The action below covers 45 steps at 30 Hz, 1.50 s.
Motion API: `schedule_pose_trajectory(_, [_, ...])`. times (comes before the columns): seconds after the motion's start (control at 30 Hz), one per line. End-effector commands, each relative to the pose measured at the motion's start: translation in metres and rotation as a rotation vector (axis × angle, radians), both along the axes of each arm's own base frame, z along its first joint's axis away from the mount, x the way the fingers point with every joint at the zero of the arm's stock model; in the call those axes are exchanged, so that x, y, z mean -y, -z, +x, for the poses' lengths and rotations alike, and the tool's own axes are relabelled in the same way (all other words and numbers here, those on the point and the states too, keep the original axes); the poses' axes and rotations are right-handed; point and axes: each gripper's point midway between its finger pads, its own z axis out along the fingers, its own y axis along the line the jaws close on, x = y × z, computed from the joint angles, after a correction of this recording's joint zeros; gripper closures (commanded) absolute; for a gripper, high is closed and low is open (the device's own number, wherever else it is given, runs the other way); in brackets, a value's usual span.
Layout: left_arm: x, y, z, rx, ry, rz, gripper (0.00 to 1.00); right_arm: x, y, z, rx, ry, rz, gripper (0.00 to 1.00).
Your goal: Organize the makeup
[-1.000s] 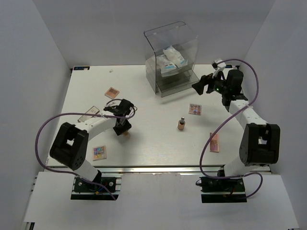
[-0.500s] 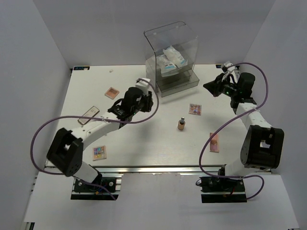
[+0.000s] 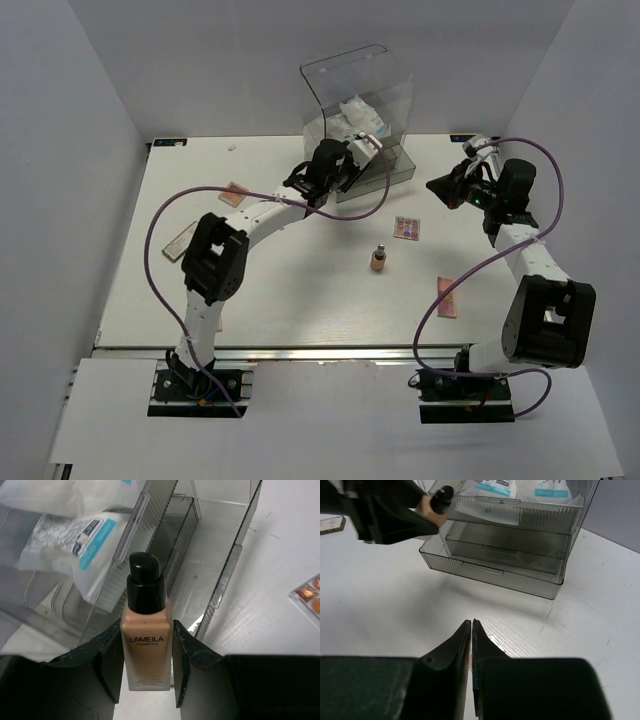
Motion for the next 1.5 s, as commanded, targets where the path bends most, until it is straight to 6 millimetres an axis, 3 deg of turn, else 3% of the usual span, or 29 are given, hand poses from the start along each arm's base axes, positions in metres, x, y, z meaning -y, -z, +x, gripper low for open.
schedule_pose_trajectory(0.0, [0.01,-0.038,0.023,0.152,0.029,0.029,1.0,-0.002,-0.009,-0.009,0.05,-0.026,-0.017,0.89])
schedule_pose_trajectory(0.1, [0.018,-0.026,0.034,0.139,0.031,0.058,1.0,-0.006,-0.006,-0.019,0.059,-0.078,-0.045,0.67])
schedule_pose_trajectory(0.13, [0.02,-0.027,0.037,0.142,0.028,0.054,0.93,-0.009,-0.004,-0.023,0.064,-0.104,-0.056,0.59])
schedule_pose_trajectory(0.17, [0.021,-0.025,0.039,0.14,0.023,0.049,0.82,-0.013,-0.005,-0.03,0.078,-0.155,-0.063,0.44])
schedule_pose_trajectory(0.2, [0.023,-0.027,0.039,0.149,0.023,0.043,0.63,-0.014,0.002,-0.036,0.086,-0.194,-0.105,0.37])
schedule_pose_trajectory(0.27, [0.025,-0.029,0.037,0.151,0.024,0.041,0.53,-0.02,0.008,-0.046,0.11,-0.264,-0.14,0.23])
schedule_pose_trajectory(0.37, [0.027,-0.033,0.034,0.144,0.024,0.017,0.44,-0.024,0.031,-0.064,0.146,-0.361,-0.244,0.11])
schedule_pose_trajectory(0.5, [0.029,-0.056,0.025,0.154,0.022,-0.027,0.41,-0.027,0.071,-0.088,0.202,-0.499,-0.391,0.11])
schedule_pose_trajectory(0.53, [0.03,-0.06,0.023,0.156,0.023,-0.038,0.37,-0.028,0.084,-0.102,0.172,-0.54,-0.399,0.11])
schedule_pose_trajectory(0.57, [0.03,-0.065,0.021,0.153,0.019,-0.056,0.32,-0.028,0.092,-0.105,0.239,-0.589,-0.461,0.11])
schedule_pose_trajectory(0.7, [0.027,-0.086,0.013,0.149,0.0,-0.118,0.32,-0.036,0.115,-0.118,0.229,-0.673,-0.506,0.11])
schedule_pose_trajectory(0.73, [0.023,-0.106,0.011,0.175,-0.013,-0.161,0.32,-0.039,0.121,-0.12,0.22,-0.688,-0.508,0.11])
schedule_pose_trajectory(0.8, [0.017,-0.115,0.003,0.174,-0.036,-0.21,0.34,-0.048,0.131,-0.123,0.227,-0.729,-0.541,0.12])
schedule_pose_trajectory(0.93, [-0.013,-0.136,-0.027,0.177,-0.088,-0.301,0.35,-0.061,0.147,-0.121,0.221,-0.759,-0.568,0.12])
schedule_pose_trajectory(1.03, [-0.047,-0.145,-0.057,0.167,-0.157,-0.375,0.35,-0.07,0.155,-0.117,0.209,-0.774,-0.581,0.13])
schedule_pose_trajectory(1.07, [-0.063,-0.165,-0.071,0.191,-0.176,-0.417,0.35,-0.072,0.158,-0.116,0.205,-0.78,-0.585,0.14])
schedule_pose_trajectory(1.1, [-0.074,-0.145,-0.08,0.158,-0.209,-0.399,0.35,-0.076,0.158,-0.111,0.209,-0.769,-0.59,0.14])
schedule_pose_trajectory(1.33, [-0.152,-0.136,-0.138,0.128,-0.4,-0.537,0.35,-0.091,0.166,-0.1,0.155,-0.75,-0.563,0.18])
schedule_pose_trajectory(1.4, [-0.166,-0.142,-0.15,0.139,-0.426,-0.575,0.35,-0.093,0.168,-0.099,0.144,-0.752,-0.555,0.19])
schedule_pose_trajectory(1.47, [-0.176,-0.128,-0.157,0.121,-0.461,-0.585,0.35,-0.095,0.169,-0.096,0.126,-0.738,-0.537,0.22])
